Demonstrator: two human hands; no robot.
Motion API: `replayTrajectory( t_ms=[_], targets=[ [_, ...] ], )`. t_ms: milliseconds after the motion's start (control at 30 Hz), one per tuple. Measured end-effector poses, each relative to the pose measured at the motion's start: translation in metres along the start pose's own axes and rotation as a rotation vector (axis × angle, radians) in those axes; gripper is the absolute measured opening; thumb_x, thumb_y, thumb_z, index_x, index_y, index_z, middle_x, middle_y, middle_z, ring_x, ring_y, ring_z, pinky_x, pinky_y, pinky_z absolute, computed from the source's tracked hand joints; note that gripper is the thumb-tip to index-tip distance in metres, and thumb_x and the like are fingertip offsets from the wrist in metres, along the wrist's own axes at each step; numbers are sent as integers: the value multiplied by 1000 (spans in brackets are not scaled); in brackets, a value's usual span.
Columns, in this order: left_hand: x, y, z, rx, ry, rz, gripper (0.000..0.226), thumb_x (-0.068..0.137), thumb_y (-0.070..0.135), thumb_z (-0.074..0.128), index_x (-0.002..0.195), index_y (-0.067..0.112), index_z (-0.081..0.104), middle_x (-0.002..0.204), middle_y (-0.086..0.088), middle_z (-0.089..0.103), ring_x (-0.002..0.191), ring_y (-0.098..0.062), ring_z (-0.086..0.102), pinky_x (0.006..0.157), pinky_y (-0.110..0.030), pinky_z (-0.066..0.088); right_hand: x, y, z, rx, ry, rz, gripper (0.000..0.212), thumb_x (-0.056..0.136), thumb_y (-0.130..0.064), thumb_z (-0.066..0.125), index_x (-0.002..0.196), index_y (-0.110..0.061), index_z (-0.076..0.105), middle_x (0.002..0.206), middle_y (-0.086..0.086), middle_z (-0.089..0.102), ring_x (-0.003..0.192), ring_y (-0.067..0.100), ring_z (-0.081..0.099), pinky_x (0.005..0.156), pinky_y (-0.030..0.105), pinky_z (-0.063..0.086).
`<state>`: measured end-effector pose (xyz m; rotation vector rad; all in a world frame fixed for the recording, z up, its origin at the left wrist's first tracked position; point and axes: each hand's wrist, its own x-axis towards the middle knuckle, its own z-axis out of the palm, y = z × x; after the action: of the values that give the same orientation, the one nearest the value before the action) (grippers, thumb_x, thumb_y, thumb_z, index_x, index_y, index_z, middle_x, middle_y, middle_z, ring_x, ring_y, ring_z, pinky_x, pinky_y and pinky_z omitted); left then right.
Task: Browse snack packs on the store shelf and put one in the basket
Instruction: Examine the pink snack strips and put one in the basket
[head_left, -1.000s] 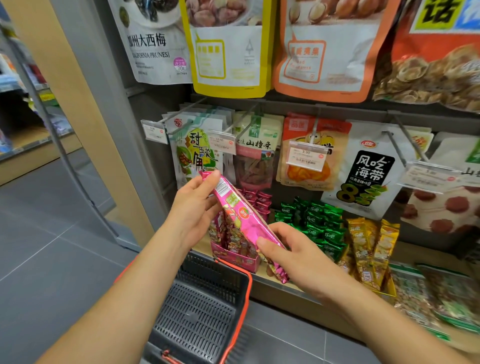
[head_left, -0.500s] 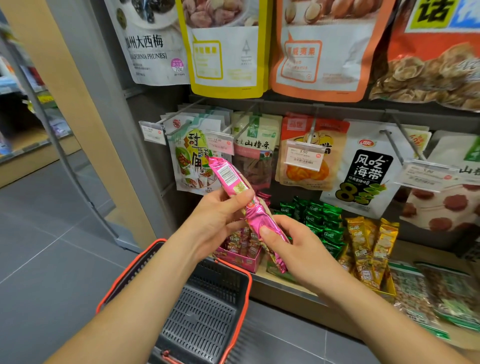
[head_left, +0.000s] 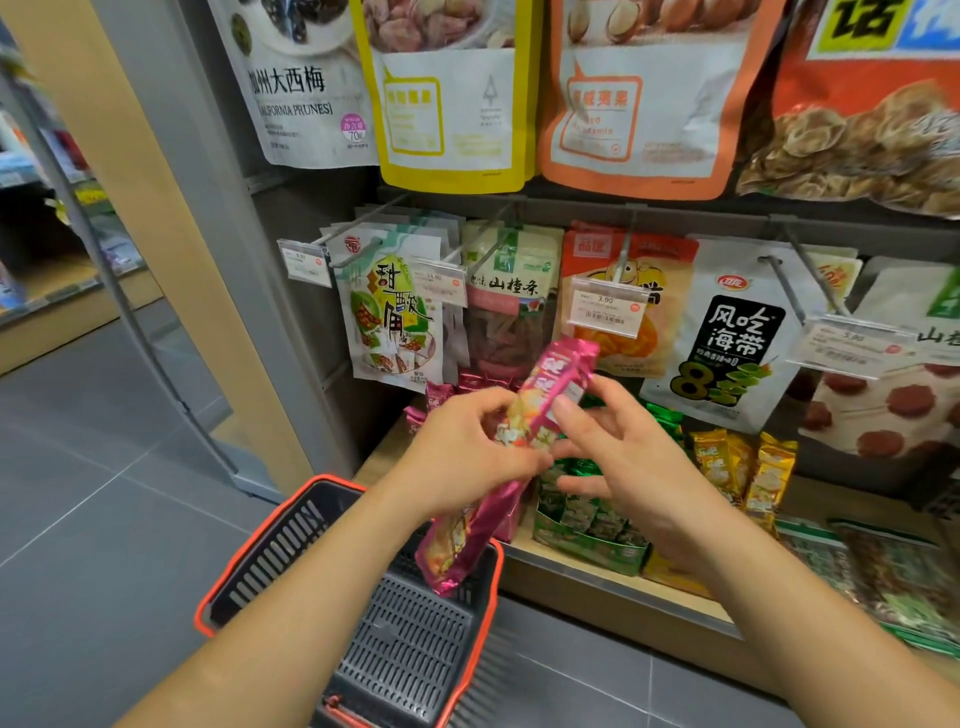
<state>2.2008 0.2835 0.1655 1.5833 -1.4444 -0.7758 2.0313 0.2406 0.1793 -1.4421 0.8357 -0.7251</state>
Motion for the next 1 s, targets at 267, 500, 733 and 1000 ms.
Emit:
replayTrajectory(
  t_ms=[267,500,733,1000],
  targets=[
    [-6,-7,-4,296,-133,44,40,67,39,81,103,33,65,84,16,68,74,-3,63,72,-28,54,4,8,-10,172,260,53,15,94,-11,59,108,-17,57,87,6,75,75,24,74,59,31,60],
    [-12,-18,-30,124,-18,11,44,74,27,83,113,41,65,104,13,69,89,-4,67,80,-29,57,3,10,-48,403,386,121,4,95,-14,57,98,-15,60,77,5,73,70,22,72,51,23,50],
    [-13,-14,-44,-214,47,-4,49,58,32,85,105,39,72,103,5,73,82,-8,69,62,-19,54,1,11,-60,429,249,227,20,86,-6,65,105,-12,62,94,11,76,86,32,74,51,21,52],
    [-11,-30,-65,-463,16,-95,49,53,14,90,97,27,75,101,-8,72,87,-21,71,74,-27,55,-3,10,-70,260,68,220,36,62,7,75,87,-14,59,102,22,70,81,33,73,53,24,58]
  ],
)
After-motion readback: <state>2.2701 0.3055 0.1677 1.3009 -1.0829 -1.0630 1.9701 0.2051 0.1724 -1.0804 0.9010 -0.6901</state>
